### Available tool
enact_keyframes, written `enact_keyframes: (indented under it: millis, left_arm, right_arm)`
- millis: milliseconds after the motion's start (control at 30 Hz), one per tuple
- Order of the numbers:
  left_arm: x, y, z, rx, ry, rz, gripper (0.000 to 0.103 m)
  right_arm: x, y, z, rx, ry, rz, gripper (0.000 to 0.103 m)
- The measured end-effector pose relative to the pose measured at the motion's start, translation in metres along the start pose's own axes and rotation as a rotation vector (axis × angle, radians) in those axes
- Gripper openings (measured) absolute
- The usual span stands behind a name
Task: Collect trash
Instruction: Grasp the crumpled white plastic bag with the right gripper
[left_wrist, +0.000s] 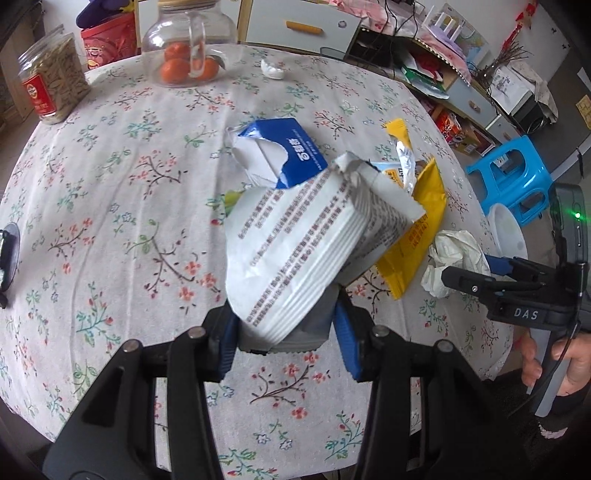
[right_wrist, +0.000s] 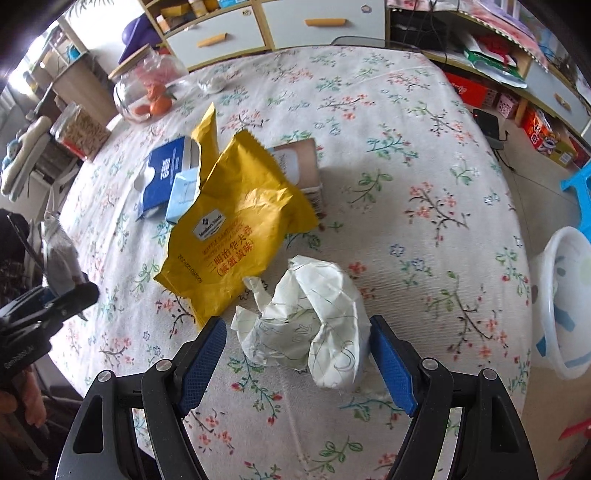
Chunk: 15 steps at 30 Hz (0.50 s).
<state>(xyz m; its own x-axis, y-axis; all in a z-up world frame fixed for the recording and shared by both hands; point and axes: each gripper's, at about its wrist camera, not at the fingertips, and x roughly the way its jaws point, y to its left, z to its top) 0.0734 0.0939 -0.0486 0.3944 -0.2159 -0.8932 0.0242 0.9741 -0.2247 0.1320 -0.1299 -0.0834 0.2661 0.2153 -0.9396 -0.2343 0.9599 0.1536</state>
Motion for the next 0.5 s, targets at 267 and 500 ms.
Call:
enact_keyframes:
  millis: [267, 500]
  left_arm:
    - [-0.0032, 0.0055, -0.0038, -0.013, -0.002, 0.003, 0.048]
    - [-0.0063, 0.0065, -0.0047, -0.024, -0.01, 0.0, 0.048]
  right_arm:
    - [0.0103, 0.0036, 0.0016, -0.016, 0.017, -0.032, 0.08]
    - [0.0068, 0.0019, -0.0012, -0.02, 0.014, -0.032, 0.053]
